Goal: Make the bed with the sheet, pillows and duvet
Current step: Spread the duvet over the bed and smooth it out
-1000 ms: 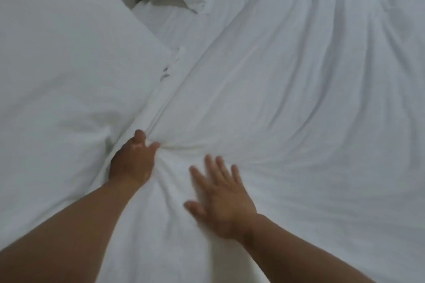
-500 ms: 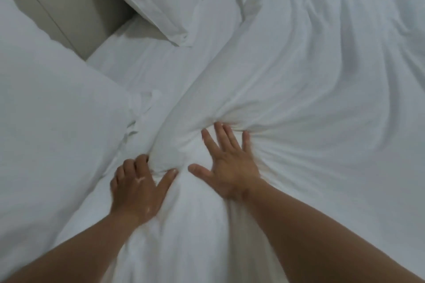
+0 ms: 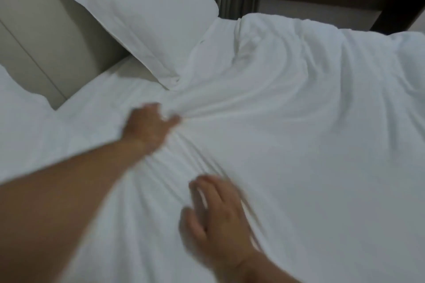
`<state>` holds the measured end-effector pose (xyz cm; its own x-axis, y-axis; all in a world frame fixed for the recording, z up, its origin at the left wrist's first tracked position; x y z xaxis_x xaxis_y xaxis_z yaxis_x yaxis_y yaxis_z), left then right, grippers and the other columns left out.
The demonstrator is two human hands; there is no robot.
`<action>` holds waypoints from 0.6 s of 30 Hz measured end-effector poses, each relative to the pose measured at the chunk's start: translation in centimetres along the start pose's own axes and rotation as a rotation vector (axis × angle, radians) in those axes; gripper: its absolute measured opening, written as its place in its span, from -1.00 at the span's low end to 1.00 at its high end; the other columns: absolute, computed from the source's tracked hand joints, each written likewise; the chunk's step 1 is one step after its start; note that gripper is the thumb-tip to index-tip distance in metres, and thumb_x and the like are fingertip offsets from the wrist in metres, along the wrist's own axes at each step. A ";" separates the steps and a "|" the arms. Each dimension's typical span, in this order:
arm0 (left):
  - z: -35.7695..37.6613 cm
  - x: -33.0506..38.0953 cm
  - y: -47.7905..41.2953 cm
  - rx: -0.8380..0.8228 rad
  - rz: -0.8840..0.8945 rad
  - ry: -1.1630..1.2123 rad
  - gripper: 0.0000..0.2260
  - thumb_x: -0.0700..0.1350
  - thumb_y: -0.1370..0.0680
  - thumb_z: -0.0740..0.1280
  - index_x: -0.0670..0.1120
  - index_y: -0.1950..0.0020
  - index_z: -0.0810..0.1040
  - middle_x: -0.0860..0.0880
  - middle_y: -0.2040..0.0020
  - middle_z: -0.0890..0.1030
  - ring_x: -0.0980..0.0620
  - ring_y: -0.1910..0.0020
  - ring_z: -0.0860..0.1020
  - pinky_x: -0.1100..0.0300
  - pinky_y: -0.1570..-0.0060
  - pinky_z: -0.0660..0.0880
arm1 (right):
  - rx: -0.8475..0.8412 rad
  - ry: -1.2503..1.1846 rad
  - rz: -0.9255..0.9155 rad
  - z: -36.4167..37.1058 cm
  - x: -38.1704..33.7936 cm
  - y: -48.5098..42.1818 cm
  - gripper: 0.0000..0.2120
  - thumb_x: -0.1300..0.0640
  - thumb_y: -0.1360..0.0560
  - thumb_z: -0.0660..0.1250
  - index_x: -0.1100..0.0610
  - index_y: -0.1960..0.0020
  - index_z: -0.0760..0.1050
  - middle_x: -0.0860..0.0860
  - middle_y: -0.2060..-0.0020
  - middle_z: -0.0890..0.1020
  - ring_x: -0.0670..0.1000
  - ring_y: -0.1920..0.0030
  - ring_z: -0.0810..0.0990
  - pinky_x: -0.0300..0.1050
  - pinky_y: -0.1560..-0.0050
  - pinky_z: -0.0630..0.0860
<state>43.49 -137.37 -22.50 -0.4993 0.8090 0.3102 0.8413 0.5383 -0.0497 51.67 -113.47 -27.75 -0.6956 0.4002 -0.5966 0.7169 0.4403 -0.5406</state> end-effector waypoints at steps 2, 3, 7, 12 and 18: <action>-2.0 -4.3 -0.9 0.115 -0.130 -0.099 -0.32 0.48 -0.41 0.25 -0.12 -0.12 0.49 -0.30 -0.14 0.58 -0.32 -0.13 0.56 -0.06 0.01 0.48 | 0.077 0.129 -0.055 -0.7 1.6 -5.4 -0.57 -0.11 -0.44 0.33 0.02 -0.27 0.51 -0.03 -0.29 0.51 0.04 -0.36 0.44 0.07 -0.37 0.36; -1.5 -5.9 -0.4 0.057 -0.242 -0.162 -0.23 0.49 -0.40 0.25 -0.14 -0.26 0.43 -0.30 -0.20 0.56 -0.32 -0.18 0.54 -0.09 -0.05 0.48 | 0.058 0.244 0.007 -0.9 3.0 -8.1 -0.50 -0.20 -0.45 0.27 -0.02 -0.32 0.46 0.00 -0.38 0.45 0.07 -0.42 0.37 0.12 -0.42 0.29; 4.4 -4.2 0.3 -0.165 -0.289 -0.058 -0.25 0.37 -0.48 0.25 -0.12 -0.45 0.21 -0.28 -0.35 0.41 -0.31 -0.31 0.44 -0.09 -0.27 0.41 | -0.517 0.526 0.405 0.4 10.9 -12.6 -0.17 -0.52 -0.44 -0.07 -0.16 -0.59 -0.08 0.00 -0.62 -0.11 0.13 -0.60 -0.19 0.37 -0.49 -0.19; 4.0 0.5 -8.8 -0.138 -0.407 0.233 0.00 0.57 -0.36 0.14 -0.18 -0.50 0.26 -0.24 -0.41 0.43 -0.28 -0.33 0.45 -0.05 -0.24 0.39 | -0.565 0.537 0.364 3.8 16.3 -10.7 -0.12 -0.60 -0.38 -0.32 -0.19 -0.57 -0.30 -0.03 -0.60 -0.24 0.09 -0.58 -0.33 0.36 -0.45 -0.36; 3.5 4.2 -13.5 0.072 -0.091 0.072 -0.48 0.13 -0.63 0.23 -0.31 -0.29 0.49 -0.37 -0.27 0.52 -0.33 -0.25 0.49 -0.07 -0.23 0.43 | -0.570 0.460 0.365 2.7 15.2 -11.4 -0.15 -0.56 -0.43 -0.21 -0.17 -0.59 -0.21 -0.03 -0.62 -0.14 0.05 -0.60 -0.23 0.30 -0.51 -0.25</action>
<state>29.29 -140.37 -23.83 -0.5548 0.7380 0.3841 0.7745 0.6268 -0.0856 33.02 -114.55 -32.28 -0.4608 0.8328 -0.3067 0.8548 0.5095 0.0991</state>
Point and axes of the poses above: each hand's wrist, its own y-axis away from the middle knuckle, its own z-axis out of the palm, x = y × z, the point moved 1 cm from there along -y, towards the middle knuckle
